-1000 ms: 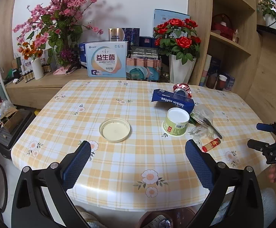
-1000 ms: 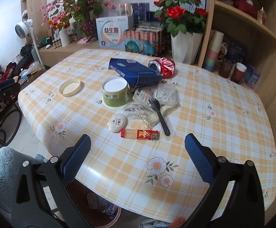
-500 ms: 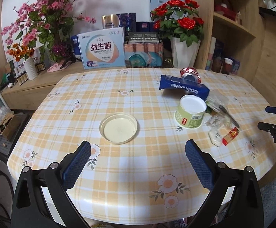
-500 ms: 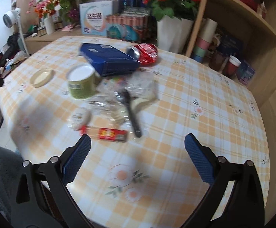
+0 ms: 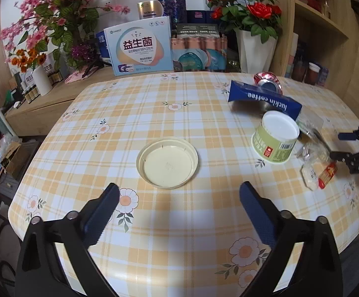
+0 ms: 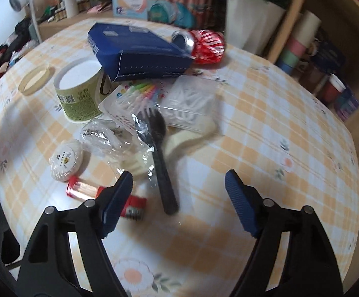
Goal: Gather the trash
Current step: 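Grasp the bagged black plastic fork with the right tool, then grasp the white round plate rim with the left tool while the right holds the fork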
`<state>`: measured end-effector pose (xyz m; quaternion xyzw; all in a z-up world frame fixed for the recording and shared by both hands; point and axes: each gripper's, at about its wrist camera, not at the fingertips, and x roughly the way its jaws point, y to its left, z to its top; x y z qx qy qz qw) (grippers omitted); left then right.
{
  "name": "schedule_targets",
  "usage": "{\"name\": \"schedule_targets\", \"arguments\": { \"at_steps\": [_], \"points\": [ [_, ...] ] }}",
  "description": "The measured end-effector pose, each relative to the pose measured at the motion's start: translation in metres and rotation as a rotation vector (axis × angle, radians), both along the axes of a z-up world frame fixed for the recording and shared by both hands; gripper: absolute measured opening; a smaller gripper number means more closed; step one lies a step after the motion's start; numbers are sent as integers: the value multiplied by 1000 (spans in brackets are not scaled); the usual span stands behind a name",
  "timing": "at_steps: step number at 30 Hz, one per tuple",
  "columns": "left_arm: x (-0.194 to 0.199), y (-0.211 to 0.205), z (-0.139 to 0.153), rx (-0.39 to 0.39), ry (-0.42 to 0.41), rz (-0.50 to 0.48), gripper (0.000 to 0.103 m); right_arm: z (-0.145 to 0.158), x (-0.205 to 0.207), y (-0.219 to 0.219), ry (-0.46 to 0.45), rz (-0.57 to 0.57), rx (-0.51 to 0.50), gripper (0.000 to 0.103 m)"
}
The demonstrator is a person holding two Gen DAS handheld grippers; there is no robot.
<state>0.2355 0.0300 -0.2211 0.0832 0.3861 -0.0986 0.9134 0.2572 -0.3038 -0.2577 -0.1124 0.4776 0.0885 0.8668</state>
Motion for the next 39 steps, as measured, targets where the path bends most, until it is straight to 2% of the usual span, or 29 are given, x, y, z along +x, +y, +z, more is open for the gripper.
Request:
{"name": "schedule_targets", "arguments": {
  "at_steps": [2,4,7,9,11,14,20,26,28,29,32,33,35,39],
  "points": [
    [1,-1,-4,25,7,-11,85,-3,7,0,7,-8,17,65],
    [3,0,-7,20,17,-11,82,-5,13,-6,28,-30,77,60],
    [6,3,-9,3,32,4,78,-7,18,-11,69,-34,175,43],
    [7,3,-9,2,32,4,75,-7,17,-11,89,-11,215,21],
    [7,3,-9,4,30,0,73,-5,14,-9,93,-4,229,14],
    [7,1,-11,14,36,-7,64,3,4,-10,61,-9,247,14],
    [7,1,-14,3,53,-12,62,29,-12,-14,-18,-48,303,14],
    [16,8,-15,-29,69,17,62,36,-19,-10,-45,-72,324,14],
    [22,14,-17,-50,83,55,71,35,-20,-7,-49,-69,328,14],
    [25,15,-19,-48,91,80,87,34,-21,-5,-50,-65,328,14],
    [29,14,-19,-66,75,60,86,30,-21,0,-41,-63,333,14],
    [29,10,-19,-57,71,41,78,28,-22,2,-37,-63,338,14],
    [32,-3,-21,-3,70,-8,70,27,-22,4,-34,-62,341,14],
    [42,-29,-33,122,71,-88,68,28,-24,7,-33,-63,345,14]
  ]
}}
